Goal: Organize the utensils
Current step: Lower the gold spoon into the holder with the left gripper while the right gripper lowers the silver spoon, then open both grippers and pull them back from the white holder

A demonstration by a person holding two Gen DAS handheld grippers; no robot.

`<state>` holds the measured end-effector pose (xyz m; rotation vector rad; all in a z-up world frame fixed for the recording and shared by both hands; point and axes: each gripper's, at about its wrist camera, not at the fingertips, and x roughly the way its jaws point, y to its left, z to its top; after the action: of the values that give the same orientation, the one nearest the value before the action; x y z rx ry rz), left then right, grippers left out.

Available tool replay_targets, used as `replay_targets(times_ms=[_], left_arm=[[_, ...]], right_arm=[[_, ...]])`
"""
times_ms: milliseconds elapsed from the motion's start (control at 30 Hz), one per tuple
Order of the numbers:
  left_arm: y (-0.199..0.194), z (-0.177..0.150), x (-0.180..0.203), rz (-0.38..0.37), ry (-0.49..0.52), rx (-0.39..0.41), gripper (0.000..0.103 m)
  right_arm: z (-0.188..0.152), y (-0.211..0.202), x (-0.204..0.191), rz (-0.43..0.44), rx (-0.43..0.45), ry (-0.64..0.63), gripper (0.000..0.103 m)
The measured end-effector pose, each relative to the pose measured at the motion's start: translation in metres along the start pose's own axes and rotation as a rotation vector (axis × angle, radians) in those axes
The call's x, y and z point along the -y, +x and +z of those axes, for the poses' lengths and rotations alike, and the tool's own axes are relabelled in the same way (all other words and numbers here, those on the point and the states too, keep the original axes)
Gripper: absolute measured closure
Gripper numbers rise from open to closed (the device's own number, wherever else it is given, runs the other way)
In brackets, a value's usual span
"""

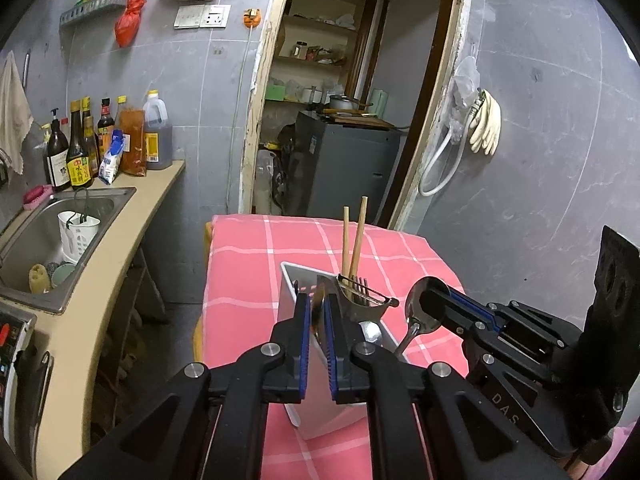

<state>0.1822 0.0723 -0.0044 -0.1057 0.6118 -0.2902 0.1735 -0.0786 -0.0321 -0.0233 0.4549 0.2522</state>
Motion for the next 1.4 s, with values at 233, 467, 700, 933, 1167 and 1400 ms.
replay_targets(times_ms=[233, 467, 700, 933, 1167, 1400], left_arm=[[-0.007, 0.000, -0.002, -0.001, -0.011, 0.017, 0.088], [-0.022, 0.001, -0.005, 0.030, -0.025, 0.092, 0.049], [-0.032, 0.000, -0.013, 0.047, -0.052, 0.115, 0.034], [-0.043, -0.008, -0.010, 0.072, -0.059, 0.150, 0.004], [-0.052, -0.022, 0.002, 0.117, -0.093, 0.167, 0.001], [-0.071, -0.036, 0.028, 0.149, -0.080, 0.191, 0.001]], right_arm=[[-0.001, -0.003, 0.001, 0.002, 0.006, 0.008, 0.092], [0.003, -0.015, 0.003, 0.000, 0.047, 0.045, 0.071], [0.002, -0.034, 0.012, -0.052, 0.086, 0.102, 0.048], [-0.004, -0.053, 0.030, -0.083, 0.107, 0.155, 0.019], [-0.011, -0.079, 0.053, -0.083, 0.118, 0.176, 0.002], [-0.016, -0.116, 0.073, -0.089, 0.125, 0.183, 0.002]])
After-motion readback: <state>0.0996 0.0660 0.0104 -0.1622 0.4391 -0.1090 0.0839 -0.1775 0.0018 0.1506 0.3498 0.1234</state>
